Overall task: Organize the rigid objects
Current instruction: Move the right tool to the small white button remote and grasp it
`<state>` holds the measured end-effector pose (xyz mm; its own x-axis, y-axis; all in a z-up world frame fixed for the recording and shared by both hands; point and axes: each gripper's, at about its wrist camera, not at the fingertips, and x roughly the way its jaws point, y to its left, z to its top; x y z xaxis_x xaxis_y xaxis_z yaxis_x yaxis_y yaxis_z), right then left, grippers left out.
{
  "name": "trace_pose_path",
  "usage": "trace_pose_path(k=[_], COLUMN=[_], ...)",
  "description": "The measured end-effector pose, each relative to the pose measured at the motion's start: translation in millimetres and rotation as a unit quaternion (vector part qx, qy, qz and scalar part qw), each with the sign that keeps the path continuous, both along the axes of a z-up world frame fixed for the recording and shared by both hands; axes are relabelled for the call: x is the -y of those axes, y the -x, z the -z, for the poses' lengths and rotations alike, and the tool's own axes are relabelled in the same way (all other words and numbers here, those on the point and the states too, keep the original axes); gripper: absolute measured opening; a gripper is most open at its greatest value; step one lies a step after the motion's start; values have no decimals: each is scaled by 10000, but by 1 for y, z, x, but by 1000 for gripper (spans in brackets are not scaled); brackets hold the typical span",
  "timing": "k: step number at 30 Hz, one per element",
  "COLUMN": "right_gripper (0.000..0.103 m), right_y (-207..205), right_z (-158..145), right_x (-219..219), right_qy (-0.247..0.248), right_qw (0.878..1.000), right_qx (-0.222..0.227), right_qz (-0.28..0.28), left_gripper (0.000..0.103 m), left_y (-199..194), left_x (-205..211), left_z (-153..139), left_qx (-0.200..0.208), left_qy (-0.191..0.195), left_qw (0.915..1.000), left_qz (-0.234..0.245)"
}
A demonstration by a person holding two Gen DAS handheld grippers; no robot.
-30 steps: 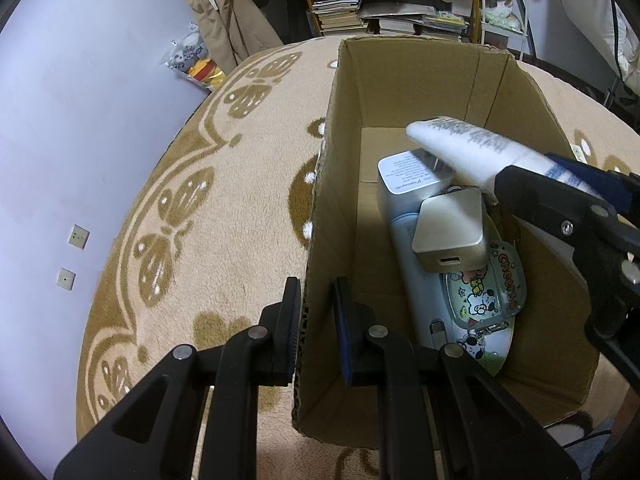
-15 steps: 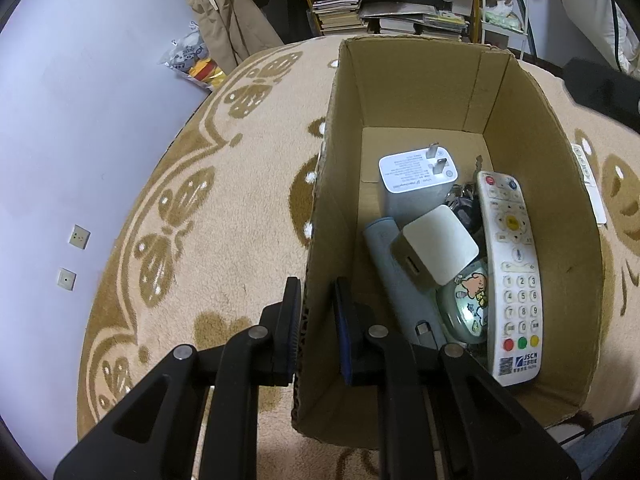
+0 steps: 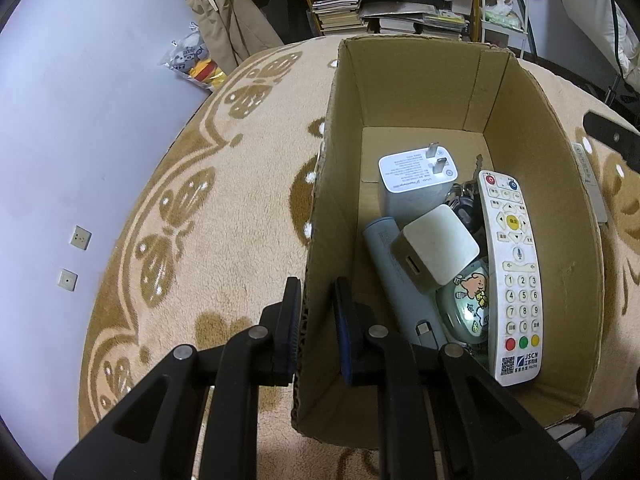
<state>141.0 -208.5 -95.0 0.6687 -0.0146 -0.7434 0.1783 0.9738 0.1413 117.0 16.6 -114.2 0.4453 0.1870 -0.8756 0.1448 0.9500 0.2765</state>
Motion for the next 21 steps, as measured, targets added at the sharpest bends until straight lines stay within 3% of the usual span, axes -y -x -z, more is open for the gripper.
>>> trace_pose_path(k=[11, 18, 19, 21], right_gripper=[98, 98, 96, 81], right_y=[1, -2, -1, 0], right_z=[49, 67, 69, 73], right_x=[40, 45, 46, 50], right_qy=[-12, 120, 75, -83], right_qw=[9970, 9954, 9954, 9953], right_qx=[-558, -757, -749, -739], right_qz=[539, 579, 589, 626], left_gripper=[16, 16, 16, 16], left_y=[0, 0, 0, 0], left_x=[0, 0, 0, -1], left_z=[-1, -1, -1, -1], left_qx=[0, -3, -4, -1], left_qy=[-2, -7, -8, -11], left_qw=[10000, 10000, 10000, 10000], left_qz=[1, 1, 1, 0])
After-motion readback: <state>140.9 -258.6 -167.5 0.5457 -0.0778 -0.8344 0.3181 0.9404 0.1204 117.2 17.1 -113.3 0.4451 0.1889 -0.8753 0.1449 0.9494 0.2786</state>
